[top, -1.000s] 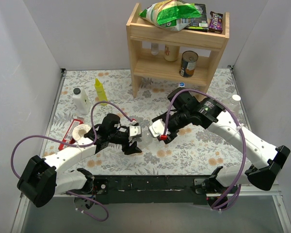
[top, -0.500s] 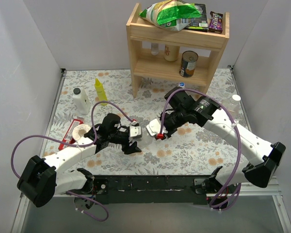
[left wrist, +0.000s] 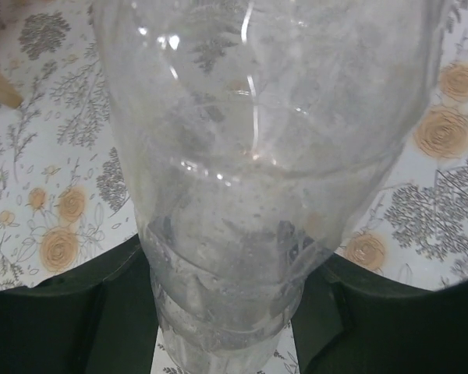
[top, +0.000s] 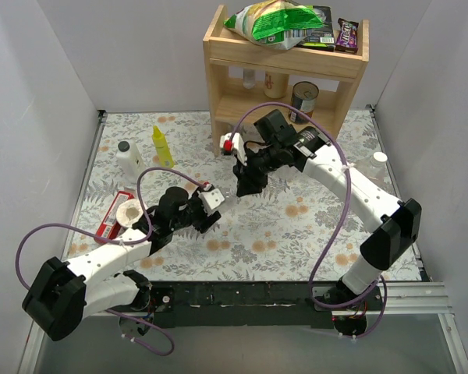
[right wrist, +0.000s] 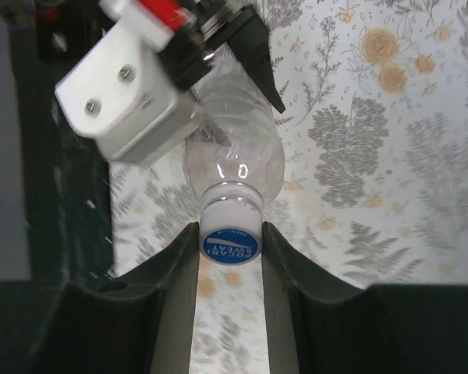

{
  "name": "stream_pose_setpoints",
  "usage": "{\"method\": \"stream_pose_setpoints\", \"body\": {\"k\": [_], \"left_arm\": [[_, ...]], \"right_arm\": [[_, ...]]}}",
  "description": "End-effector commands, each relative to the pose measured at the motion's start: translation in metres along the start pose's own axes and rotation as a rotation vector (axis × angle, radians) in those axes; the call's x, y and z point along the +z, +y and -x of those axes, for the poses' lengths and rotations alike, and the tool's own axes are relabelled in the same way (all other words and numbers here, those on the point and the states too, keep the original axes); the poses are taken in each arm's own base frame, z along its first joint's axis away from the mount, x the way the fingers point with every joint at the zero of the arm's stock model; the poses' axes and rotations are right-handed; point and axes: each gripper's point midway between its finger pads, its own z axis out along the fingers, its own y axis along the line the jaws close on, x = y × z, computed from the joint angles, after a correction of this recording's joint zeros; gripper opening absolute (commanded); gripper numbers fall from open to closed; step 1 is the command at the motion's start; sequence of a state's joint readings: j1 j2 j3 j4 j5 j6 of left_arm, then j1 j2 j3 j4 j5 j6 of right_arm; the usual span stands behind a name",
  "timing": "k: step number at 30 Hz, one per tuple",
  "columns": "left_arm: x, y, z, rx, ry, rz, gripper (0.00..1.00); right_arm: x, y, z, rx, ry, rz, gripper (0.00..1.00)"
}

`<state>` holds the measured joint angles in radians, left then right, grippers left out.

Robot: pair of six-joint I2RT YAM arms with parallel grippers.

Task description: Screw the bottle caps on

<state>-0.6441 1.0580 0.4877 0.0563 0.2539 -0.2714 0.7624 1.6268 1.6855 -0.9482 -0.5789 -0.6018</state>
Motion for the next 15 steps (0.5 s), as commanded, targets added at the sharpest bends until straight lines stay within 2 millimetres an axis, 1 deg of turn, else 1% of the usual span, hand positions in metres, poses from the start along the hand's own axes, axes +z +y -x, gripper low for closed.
{"method": "stream_pose_setpoints", "body": {"k": [1, 2, 4, 5, 6, 8, 9, 11, 12, 13, 14, 15], "left_arm": [[-0.011, 0.071, 0.095, -0.1, -0.285, 0.322, 0.0], [-0.01, 0.072, 0.091, -0.11, -0.272, 0.33, 0.0], [-0.009, 0.071, 0.087, -0.108, -0.258, 0.327, 0.0], [-0.008, 0.069, 0.082, -0.107, -0.247, 0.321, 0.0], [-0.008, 0.067, 0.079, -0.105, -0.24, 0.316, 0.0], [-0.006, 0.062, 0.069, -0.097, -0.214, 0.296, 0.0], [-0.005, 0.059, 0.062, -0.094, -0.19, 0.284, 0.0], [-0.002, 0.05, 0.05, -0.077, -0.157, 0.243, 0.0], [0.0, 0.045, 0.041, -0.075, -0.123, 0.222, 0.0], [0.001, 0.041, 0.035, -0.073, -0.105, 0.207, 0.0], [0.002, 0.035, 0.03, -0.074, -0.094, 0.176, 0.0], [0.003, 0.03, 0.022, -0.077, -0.071, 0.154, 0.0]], "right_arm": [[0.021, 0.028, -0.013, 0.61, 0.027, 0.191, 0.15], [0.021, 0.028, -0.01, 0.636, 0.018, 0.209, 0.15], [0.023, 0.024, -0.005, 0.629, 0.013, 0.219, 0.18], [0.024, 0.023, -0.003, 0.631, 0.009, 0.232, 0.19], [0.024, 0.019, 0.0, 0.633, -0.002, 0.236, 0.24], [0.02, 0.02, 0.007, 0.625, -0.032, 0.281, 0.33], [0.013, 0.014, 0.014, 0.594, -0.061, 0.272, 0.45], [0.002, 0.006, 0.02, 0.494, -0.098, 0.246, 0.57], [-0.009, -0.001, 0.025, 0.443, -0.121, 0.205, 0.66], [-0.021, -0.008, 0.035, 0.356, -0.154, 0.167, 0.7], [-0.029, -0.012, 0.039, 0.326, -0.165, 0.134, 0.74], [-0.043, -0.017, 0.043, 0.304, -0.186, 0.092, 0.81]]}}
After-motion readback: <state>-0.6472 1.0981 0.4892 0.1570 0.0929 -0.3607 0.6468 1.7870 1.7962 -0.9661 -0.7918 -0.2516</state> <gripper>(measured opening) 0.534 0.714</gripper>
